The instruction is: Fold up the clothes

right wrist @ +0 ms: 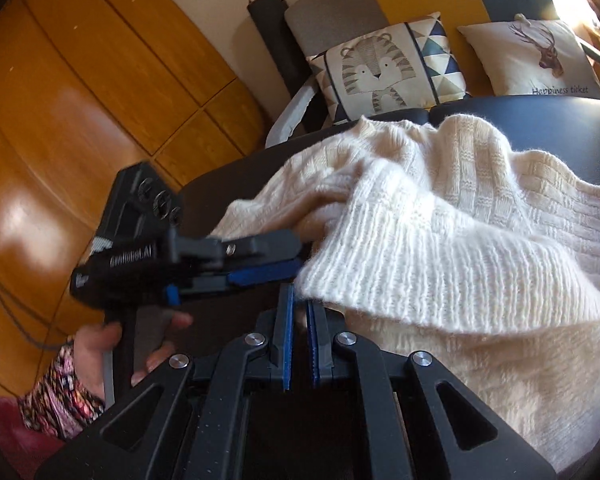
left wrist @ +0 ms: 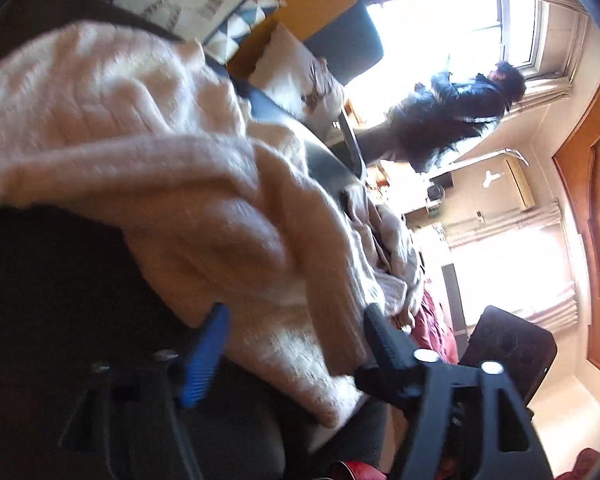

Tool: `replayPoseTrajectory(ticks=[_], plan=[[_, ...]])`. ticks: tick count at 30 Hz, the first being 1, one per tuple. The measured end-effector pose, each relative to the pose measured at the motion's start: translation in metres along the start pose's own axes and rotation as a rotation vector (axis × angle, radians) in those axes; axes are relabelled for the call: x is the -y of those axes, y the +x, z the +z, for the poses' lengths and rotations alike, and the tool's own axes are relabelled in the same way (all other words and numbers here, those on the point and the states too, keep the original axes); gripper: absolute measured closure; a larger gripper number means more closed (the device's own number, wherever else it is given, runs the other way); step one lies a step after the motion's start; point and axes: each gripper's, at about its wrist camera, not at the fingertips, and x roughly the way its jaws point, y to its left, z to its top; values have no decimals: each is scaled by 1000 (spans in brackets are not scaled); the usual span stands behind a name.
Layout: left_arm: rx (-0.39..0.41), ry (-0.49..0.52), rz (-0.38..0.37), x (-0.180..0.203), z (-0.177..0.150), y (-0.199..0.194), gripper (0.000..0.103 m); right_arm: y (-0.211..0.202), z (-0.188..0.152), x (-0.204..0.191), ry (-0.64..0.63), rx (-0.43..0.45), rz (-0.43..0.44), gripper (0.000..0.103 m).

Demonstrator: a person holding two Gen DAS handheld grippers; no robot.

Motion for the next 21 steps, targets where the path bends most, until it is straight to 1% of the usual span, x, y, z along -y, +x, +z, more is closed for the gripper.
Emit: replayPoseTrajectory(ticks=[1, 2, 6, 8, 10, 12, 15, 16, 17, 18, 19, 20, 21], plan=[[-25, -6, -14, 1, 0, 6, 3, 0, -4, -1, -11, -7, 2, 96], [-40, -6, -23, 3, -1, 11, 0, 0, -7, -3, -24, -14, 4, 96], [-47, 16, -25, 13, -5, 19, 0, 2, -17, -11, -92, -27, -15, 96], [-33, 15, -10, 17, -2, 21, 0, 2, -20, -12, -112, -22, -35, 96], [-10, 11, 6, 21, 4, 22, 0, -5, -19, -5, -100, 16, -71, 96], [13, 11, -5, 30, 11, 23, 0, -17, -15, 7, -74, 61, -121, 96], [4, 4, -22, 48, 27, 36, 1, -37, -11, 33, -17, 110, -194, 95], [4, 15, -8, 55, 33, 41, 1, -42, -10, 42, 1, 121, -235, 93], [5, 32, 24, 61, 40, 47, 1, -48, -10, 51, 19, 131, -277, 92], [2, 63, 68, 69, 49, 54, 1, -53, -10, 60, 44, 135, -301, 91], [1, 115, 115, 79, 56, 62, 1, -58, -12, 71, 81, 135, -310, 87], [4, 194, 182, 90, 64, 70, 1, -62, -13, 82, 119, 135, -314, 82], [-1, 291, 259, 99, 70, 80, 1, -65, -14, 92, 156, 136, -317, 81]])
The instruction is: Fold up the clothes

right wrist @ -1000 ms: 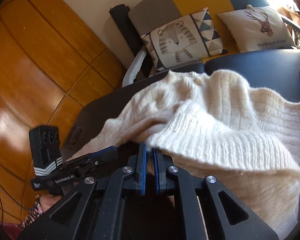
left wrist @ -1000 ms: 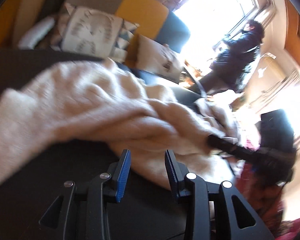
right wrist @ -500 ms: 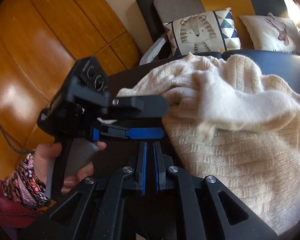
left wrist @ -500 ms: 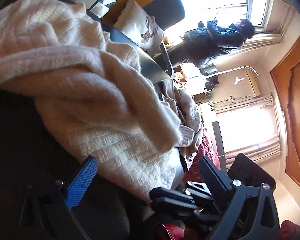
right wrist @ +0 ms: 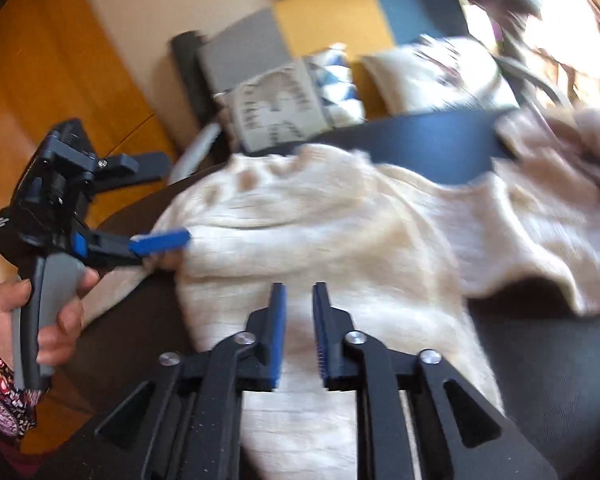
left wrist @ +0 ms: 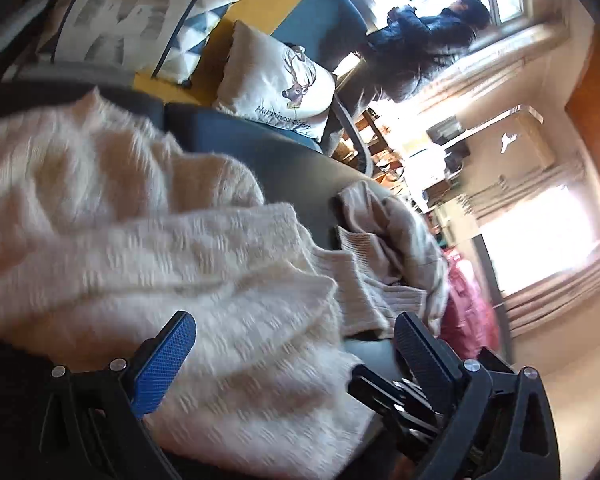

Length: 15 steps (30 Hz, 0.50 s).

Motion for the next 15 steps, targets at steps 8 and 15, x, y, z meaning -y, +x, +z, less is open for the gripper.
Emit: replayPoseTrajectory(ticks=[8, 15], plan=[[-119, 788, 401, 59, -3, 76, 1, -3, -7, 49, 119, -21, -2, 80], [-293, 813, 414, 39, 10, 131, 14, -7, -6, 67, 159, -17, 18, 80]])
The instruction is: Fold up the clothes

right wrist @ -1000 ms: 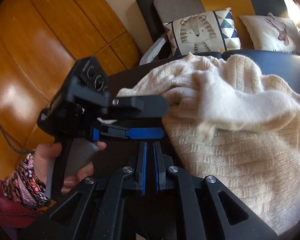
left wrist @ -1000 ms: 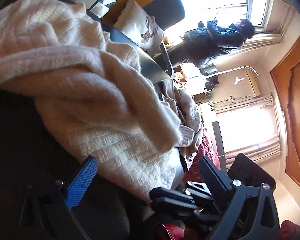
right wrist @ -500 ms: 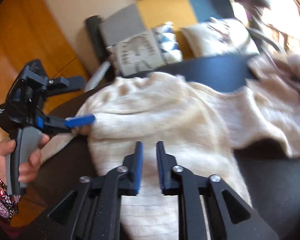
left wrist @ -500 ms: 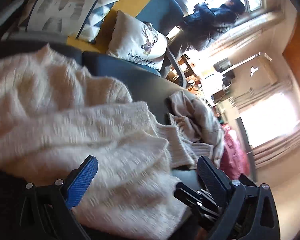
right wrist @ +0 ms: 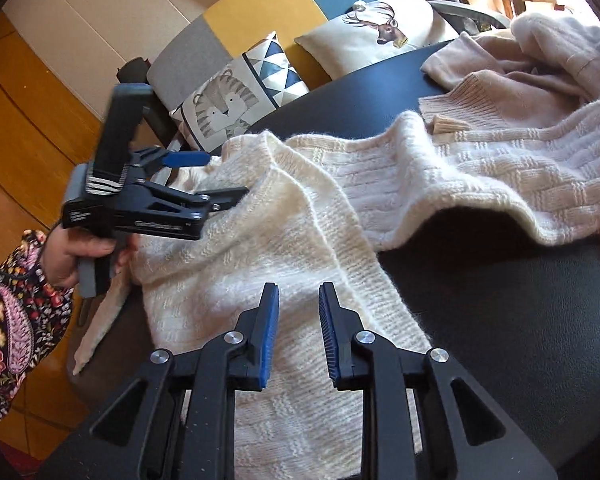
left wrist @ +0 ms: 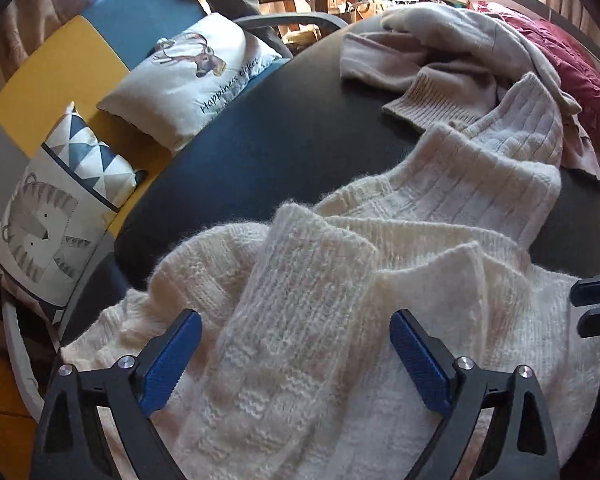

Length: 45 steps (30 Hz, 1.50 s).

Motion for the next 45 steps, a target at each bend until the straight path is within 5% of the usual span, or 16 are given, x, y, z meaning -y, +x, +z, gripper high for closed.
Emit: replayPoseTrajectory(ticks=[3, 5, 8, 19, 23, 27, 37, 39, 40, 45], plan=[[-20, -75, -79, -10, -3, 7, 38, -2, 1, 2, -6, 7, -10, 80], [3, -90, -69, -12, -6, 3, 72, -2, 1, 3, -7, 7, -22, 80], [38, -103, -64, -14, -11, -8, 87, 0, 0, 6, 1, -1, -27, 80], [374, -269, -146, -33, -45, -125, 89, -18, -1, 12, -3, 27, -53, 80], [476, -307, -159, -38, -76, -170, 89, -30, 0, 16, -10, 41, -83, 46], [560, -371, -172, -42, -114, -204, 89, -37, 1, 16, -45, 32, -77, 43], [629, -481, -181, -34, -189, -233, 89, -15, -16, 14, -16, -74, 0, 42], [636, -508, -191, -33, -202, -235, 89, -13, -16, 4, -63, -79, 19, 62], [638, -520, -191, -31, -209, -236, 89, -12, -15, -3, -105, -86, 38, 89], [655, -586, -154, -27, -252, -248, 89, -33, -6, -53, -316, -22, 4, 89]])
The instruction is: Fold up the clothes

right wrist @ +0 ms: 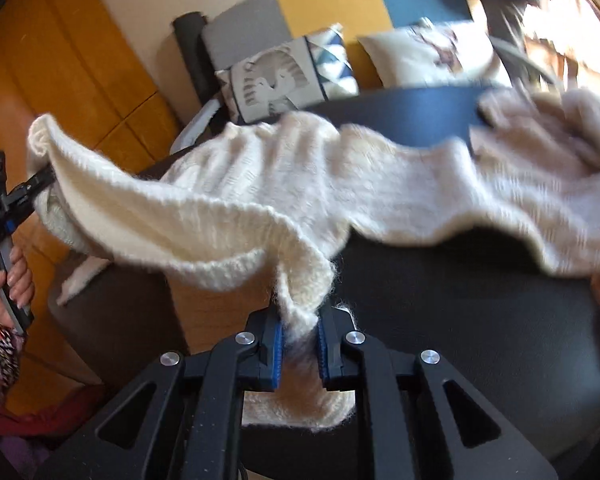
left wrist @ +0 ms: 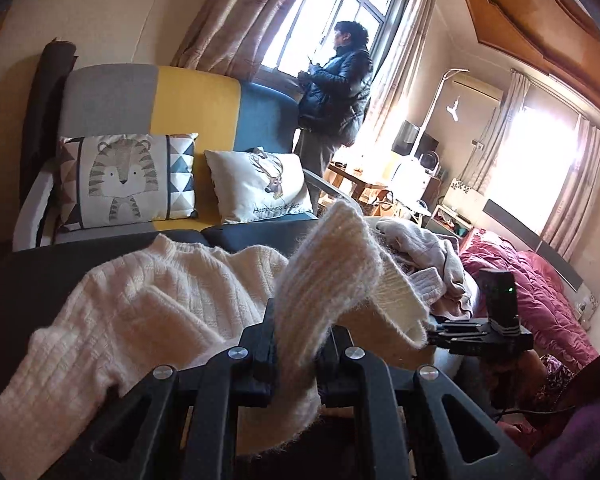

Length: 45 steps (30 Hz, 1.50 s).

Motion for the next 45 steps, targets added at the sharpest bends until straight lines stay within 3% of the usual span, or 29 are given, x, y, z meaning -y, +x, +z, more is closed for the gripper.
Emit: replayPoseTrajectory(ticks=[5, 8, 11, 14, 20, 29, 33, 35, 38, 42, 45], plan=[[44, -40, 38, -14, -17, -42, 89, -41, 35, -32, -117, 124, 18, 89], [64, -38, 54, -21, -24, -67, 89, -61, 52, -51, -192, 167, 76, 89], [68, -10, 83, -25, -37, -87, 89, -70, 59, -72, -278, 148, 171, 89], [39, -5, 105, -32, -59, -93, 89, -62, 53, -93, -371, 52, 268, 89], [-50, -20, 146, -47, -106, -90, 89, -7, 2, -115, -505, -219, 272, 89], [-166, -76, 103, -58, -156, -71, 87, 62, -42, -115, -489, -465, 298, 89], [-219, -100, 102, -64, -170, -75, 84, 71, -52, -116, -490, -554, 347, 77], [-242, -121, 102, -70, -176, -82, 83, 67, -56, -118, -514, -562, 338, 56], [-262, -142, 118, -78, -184, -98, 82, 56, -50, -112, -494, -528, 372, 53], [-280, -161, 171, -91, -191, -119, 80, 43, -25, -87, -342, -407, 430, 52], [-283, -166, 237, -102, -192, -133, 80, 43, -8, -72, -231, -286, 360, 39]])
